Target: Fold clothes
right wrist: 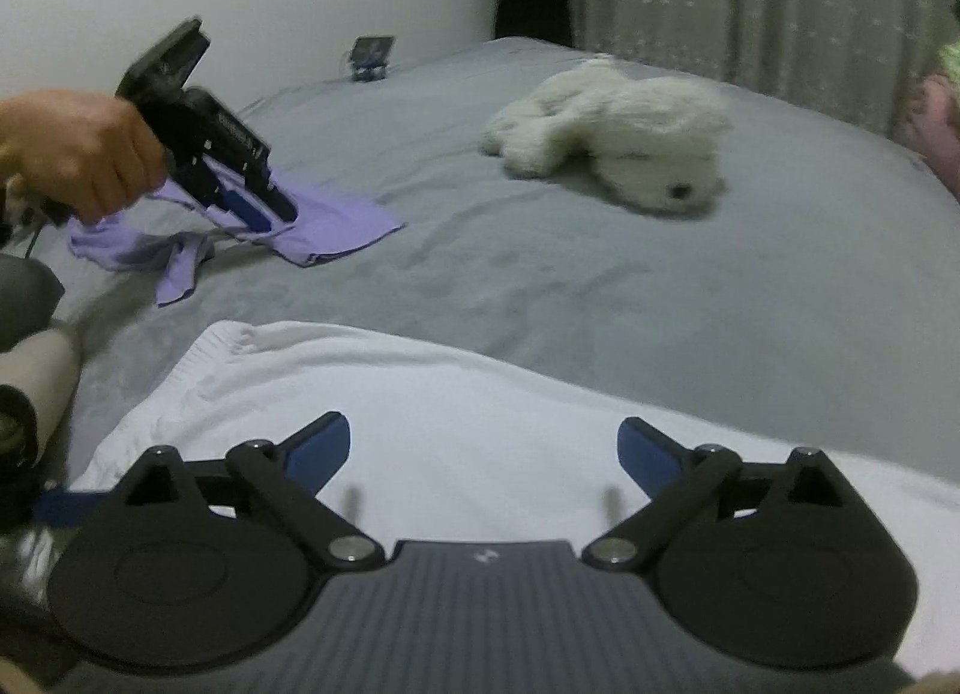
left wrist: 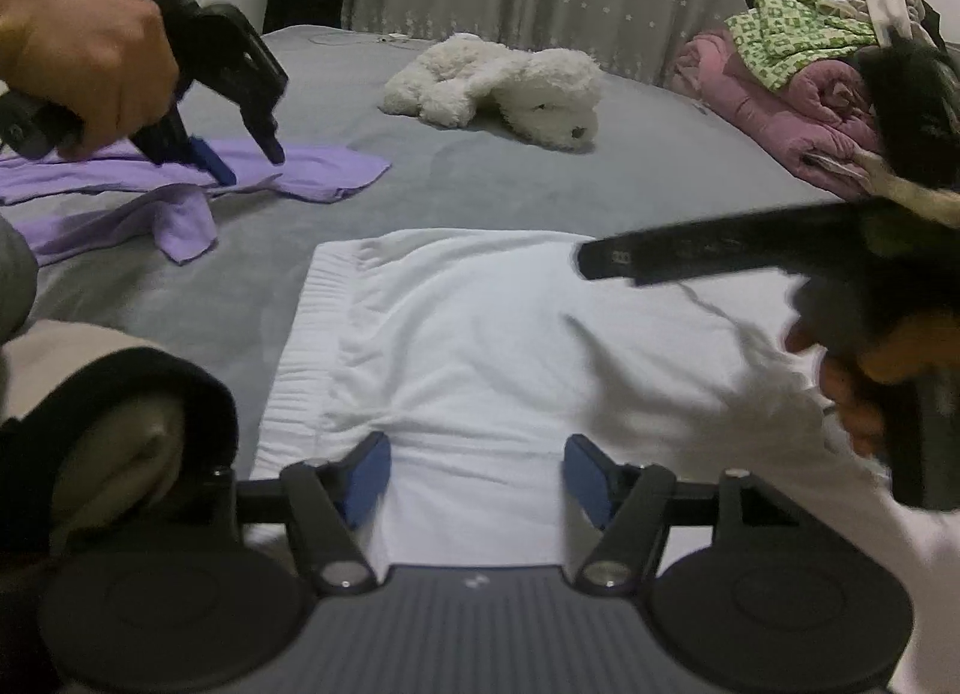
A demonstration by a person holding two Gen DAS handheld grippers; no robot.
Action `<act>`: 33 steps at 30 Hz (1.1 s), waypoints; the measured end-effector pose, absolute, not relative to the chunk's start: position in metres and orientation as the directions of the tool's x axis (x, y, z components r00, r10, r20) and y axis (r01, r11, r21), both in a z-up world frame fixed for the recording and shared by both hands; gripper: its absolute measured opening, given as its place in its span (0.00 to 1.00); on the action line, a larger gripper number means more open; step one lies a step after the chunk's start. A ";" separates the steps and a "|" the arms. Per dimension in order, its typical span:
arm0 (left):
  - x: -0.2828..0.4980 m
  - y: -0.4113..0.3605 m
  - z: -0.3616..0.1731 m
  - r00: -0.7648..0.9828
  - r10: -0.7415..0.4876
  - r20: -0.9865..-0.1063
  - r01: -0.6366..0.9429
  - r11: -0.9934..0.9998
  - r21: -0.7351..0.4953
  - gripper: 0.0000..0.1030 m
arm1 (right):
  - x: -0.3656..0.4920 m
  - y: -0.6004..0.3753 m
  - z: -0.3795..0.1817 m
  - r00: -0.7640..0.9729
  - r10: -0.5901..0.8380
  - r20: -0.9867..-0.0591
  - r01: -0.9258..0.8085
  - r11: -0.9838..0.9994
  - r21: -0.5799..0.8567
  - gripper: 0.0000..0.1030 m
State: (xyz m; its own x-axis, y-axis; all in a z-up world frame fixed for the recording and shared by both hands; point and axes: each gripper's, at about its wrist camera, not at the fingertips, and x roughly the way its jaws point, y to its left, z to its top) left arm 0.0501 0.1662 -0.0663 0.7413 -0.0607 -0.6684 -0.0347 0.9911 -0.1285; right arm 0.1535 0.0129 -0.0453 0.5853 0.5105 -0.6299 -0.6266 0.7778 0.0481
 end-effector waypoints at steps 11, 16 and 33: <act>0.053 0.186 -0.063 0.727 -0.072 -0.683 -0.115 0.968 -0.225 0.43 | 0.196 0.040 -0.061 0.576 0.419 -0.702 -0.647 0.758 -0.079 0.87; 0.057 0.191 -0.064 0.713 -0.080 -0.697 -0.137 0.959 -0.250 0.41 | 0.209 0.031 -0.070 0.559 0.412 -0.720 -0.601 0.799 -0.009 0.79; 0.061 0.186 -0.068 0.702 -0.073 -0.708 -0.112 0.971 -0.211 0.42 | 0.184 0.051 -0.042 0.598 0.402 -0.693 -0.616 0.784 -0.076 0.03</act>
